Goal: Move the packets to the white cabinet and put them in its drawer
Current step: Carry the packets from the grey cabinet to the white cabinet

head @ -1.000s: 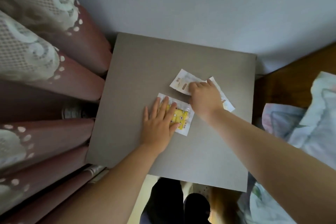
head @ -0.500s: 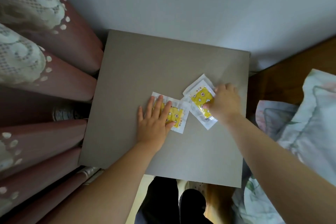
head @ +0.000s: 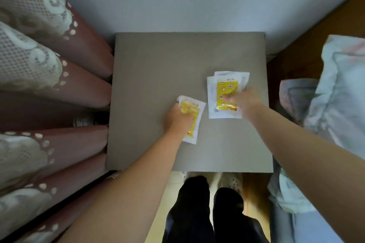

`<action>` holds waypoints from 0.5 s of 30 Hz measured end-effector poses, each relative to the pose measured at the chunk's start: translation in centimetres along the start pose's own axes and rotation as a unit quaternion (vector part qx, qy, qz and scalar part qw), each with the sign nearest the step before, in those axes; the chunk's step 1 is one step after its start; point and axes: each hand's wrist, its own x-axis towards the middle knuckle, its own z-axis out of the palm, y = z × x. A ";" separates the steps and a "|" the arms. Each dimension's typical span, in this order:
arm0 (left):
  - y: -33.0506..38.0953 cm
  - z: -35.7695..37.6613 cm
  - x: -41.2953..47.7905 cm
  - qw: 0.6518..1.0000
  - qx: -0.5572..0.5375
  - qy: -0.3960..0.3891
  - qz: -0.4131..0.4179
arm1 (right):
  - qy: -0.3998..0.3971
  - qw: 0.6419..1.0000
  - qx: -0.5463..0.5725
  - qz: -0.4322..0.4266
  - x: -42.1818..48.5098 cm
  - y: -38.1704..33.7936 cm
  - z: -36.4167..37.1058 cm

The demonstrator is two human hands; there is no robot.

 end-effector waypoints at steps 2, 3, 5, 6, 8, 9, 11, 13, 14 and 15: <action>0.4 0.4 -0.8 0.986 -0.146 -0.046 -0.063 | -0.085 0.961 0.251 0.078 -2.0 3.0 -0.5; 0.5 0.5 -1.3 0.984 -0.156 -0.066 -0.050 | -0.129 0.933 0.322 0.092 -2.9 4.4 -0.8; 0.6 0.8 -2.7 0.985 -0.150 -0.090 -0.005 | -0.198 0.898 0.381 0.099 -5.0 6.8 -1.5; 0.7 0.7 -3.6 0.984 -0.148 -0.099 0.013 | -0.213 0.889 0.393 0.103 -5.9 7.8 -1.7; 0.6 0.8 -5.2 0.979 -0.160 -0.125 0.033 | -0.233 0.883 0.394 0.104 -7.6 9.6 -1.9; 0.4 0.9 -6.2 0.973 -0.177 -0.144 0.034 | -0.233 0.887 0.387 0.101 -8.3 10.5 -1.9; -0.2 1.6 -8.1 0.963 -0.195 -0.182 0.027 | -0.208 0.897 0.376 0.105 -9.7 12.5 -2.0; -1.1 2.7 -10.3 0.960 -0.179 -0.212 0.023 | -0.189 0.893 0.393 0.114 -11.2 14.9 -2.3; -1.6 3.4 -11.5 0.959 -0.168 -0.228 0.023 | -0.187 0.886 0.407 0.118 -12.1 16.3 -2.6; -2.0 4.2 -12.7 0.957 -0.158 -0.243 0.026 | -0.185 0.881 0.419 0.120 -12.9 17.9 -2.9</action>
